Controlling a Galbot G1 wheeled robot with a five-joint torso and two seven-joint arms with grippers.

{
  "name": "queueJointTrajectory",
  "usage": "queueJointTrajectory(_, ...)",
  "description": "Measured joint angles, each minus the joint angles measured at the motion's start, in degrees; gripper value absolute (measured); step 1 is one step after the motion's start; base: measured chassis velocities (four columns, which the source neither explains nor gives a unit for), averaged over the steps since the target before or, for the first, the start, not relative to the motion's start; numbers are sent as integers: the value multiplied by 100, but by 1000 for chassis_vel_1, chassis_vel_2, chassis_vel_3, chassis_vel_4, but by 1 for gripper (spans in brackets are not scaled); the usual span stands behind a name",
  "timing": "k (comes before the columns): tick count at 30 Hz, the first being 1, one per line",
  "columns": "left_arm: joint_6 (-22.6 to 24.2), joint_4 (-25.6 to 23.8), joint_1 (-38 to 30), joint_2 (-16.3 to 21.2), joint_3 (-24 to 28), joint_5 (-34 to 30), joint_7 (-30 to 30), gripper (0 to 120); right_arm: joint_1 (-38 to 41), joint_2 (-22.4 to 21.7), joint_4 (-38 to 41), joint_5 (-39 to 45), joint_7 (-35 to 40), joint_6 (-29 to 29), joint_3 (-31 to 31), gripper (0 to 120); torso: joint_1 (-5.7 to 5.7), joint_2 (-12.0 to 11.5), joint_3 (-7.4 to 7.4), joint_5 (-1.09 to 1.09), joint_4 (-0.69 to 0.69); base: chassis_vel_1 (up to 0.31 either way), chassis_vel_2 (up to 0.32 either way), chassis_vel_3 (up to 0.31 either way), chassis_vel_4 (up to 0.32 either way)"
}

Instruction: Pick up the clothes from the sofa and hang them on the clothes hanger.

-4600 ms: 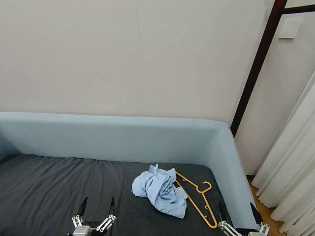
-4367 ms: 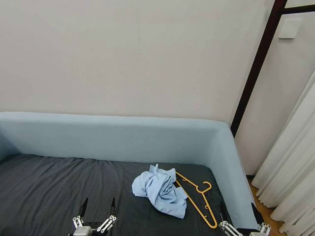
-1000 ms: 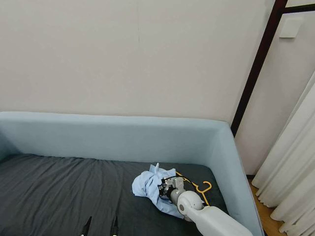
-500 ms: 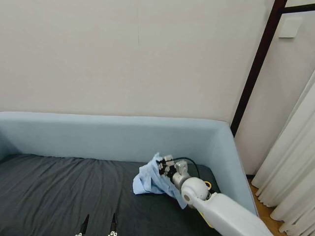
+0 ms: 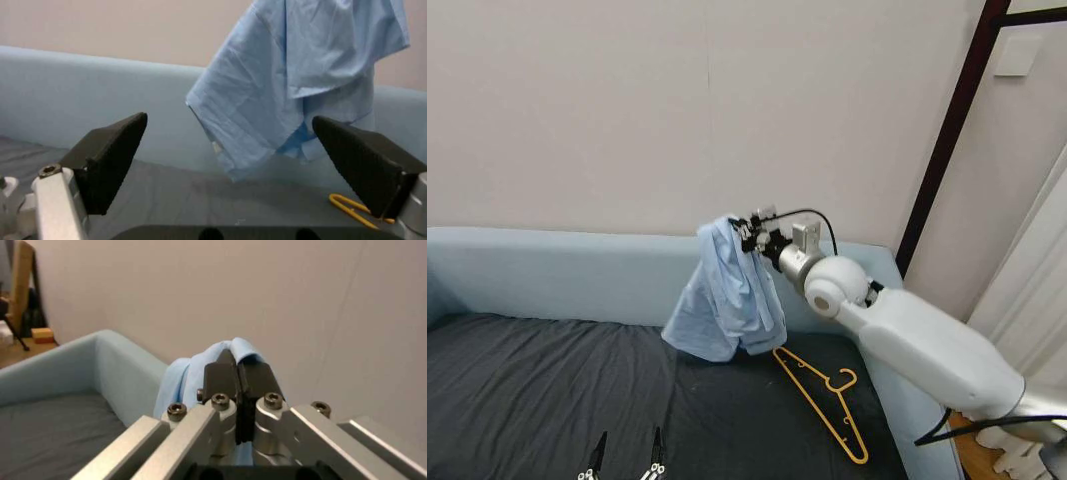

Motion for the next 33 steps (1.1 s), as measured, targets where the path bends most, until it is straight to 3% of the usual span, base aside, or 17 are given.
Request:
queueJointTrajectory(9, -19, -60, 87, -37, -57, -2, -78, 98, 133, -29, 151, 68, -99, 103, 14, 0, 0, 0, 0, -1, 1, 0, 0, 0, 0)
queueJointTrajectory(14, -13, -106, 98, 6, -35, 4, -87, 98, -328, -858, 902, 653, 385, -177, 287, 0, 0, 0, 0, 3, -4, 0, 0, 0, 0)
queueJointTrajectory(15, -13, -106, 98, 6, -35, 4, -87, 98, -328, -858, 902, 653, 385, -177, 287, 0, 0, 0, 0, 3, -4, 0, 0, 0, 0)
queueJointTrajectory(19, -11, -97, 100, 56, 6, 11, -83, 98, -816, -1613, 1832, 1399, 1006, -572, 740, 0, -1, 0, 0, 0, -1, 0, 0, 0, 0)
queueJointTrajectory(20, -11, -97, 100, 56, 6, 11, -83, 98, -816, -1613, 1832, 1399, 1006, -572, 740, 0, -1, 0, 0, 0, -1, 0, 0, 0, 0)
queueJointTrajectory(24, -55, -58, 108, 128, 17, 16, -81, 98, -1649, -2233, 2778, 1957, 1395, -818, 1440, 0, -1, 0, -1, 1, -2, 0, 0, 0, 0)
queueJointTrajectory(29, -78, -41, 108, 205, 13, 2, -83, 98, -2425, -2574, 3617, 2202, 1578, -922, 2032, 0, -1, 0, -1, 1, -1, 0, 0, 0, 0)
queueJointTrajectory(33, -95, -51, 114, 219, 13, -3, -84, 98, -2564, -2728, 3886, 2471, 1735, -984, 2227, 0, -1, 1, -1, 1, -1, 0, 0, 0, 0)
